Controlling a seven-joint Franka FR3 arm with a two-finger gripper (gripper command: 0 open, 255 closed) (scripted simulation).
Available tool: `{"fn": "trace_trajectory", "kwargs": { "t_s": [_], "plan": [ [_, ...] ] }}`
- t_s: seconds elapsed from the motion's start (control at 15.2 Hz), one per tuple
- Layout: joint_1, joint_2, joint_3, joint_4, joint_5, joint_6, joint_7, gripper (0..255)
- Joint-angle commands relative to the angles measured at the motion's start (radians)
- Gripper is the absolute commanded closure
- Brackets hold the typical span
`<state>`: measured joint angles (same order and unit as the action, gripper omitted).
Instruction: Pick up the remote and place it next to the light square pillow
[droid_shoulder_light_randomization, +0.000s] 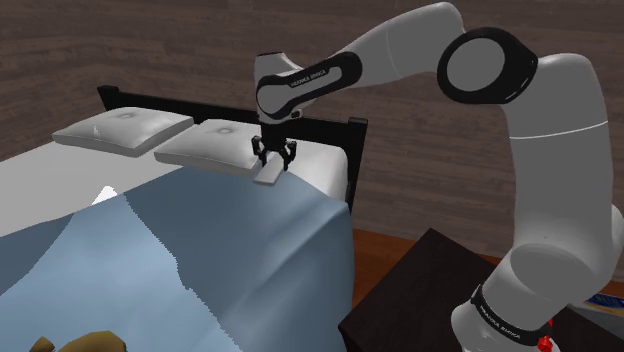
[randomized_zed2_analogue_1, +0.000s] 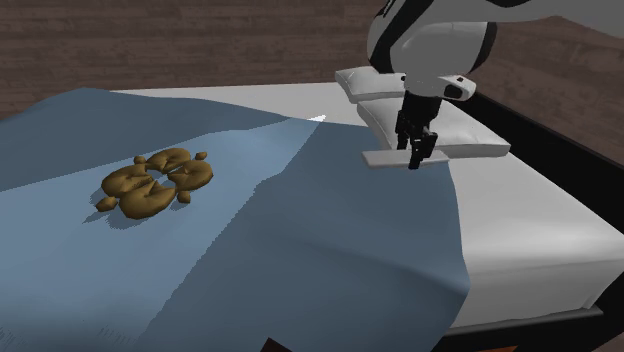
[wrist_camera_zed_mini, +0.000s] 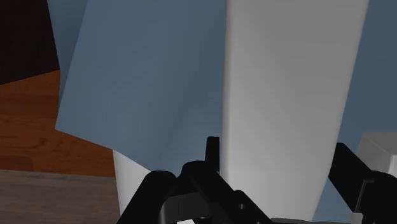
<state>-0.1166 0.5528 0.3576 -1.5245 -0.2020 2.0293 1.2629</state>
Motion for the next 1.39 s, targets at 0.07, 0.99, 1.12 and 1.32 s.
{"fn": "trace_trajectory", "kwargs": {
  "t_s": [0.07, 0.99, 1.12, 1.32],
  "plan": [
    [0.0, 0.011, -0.003, -0.023, -0.006, 0.034, 0.004, 255],
    [0.013, 0.105, -0.027, -0.069, -0.041, 0.171, 0.025, 255],
    [0.016, 0.121, -0.031, -0.072, -0.047, 0.189, 0.028, 255],
    [0.017, 0.129, -0.034, -0.073, -0.05, 0.198, 0.03, 255]
  ]
}}
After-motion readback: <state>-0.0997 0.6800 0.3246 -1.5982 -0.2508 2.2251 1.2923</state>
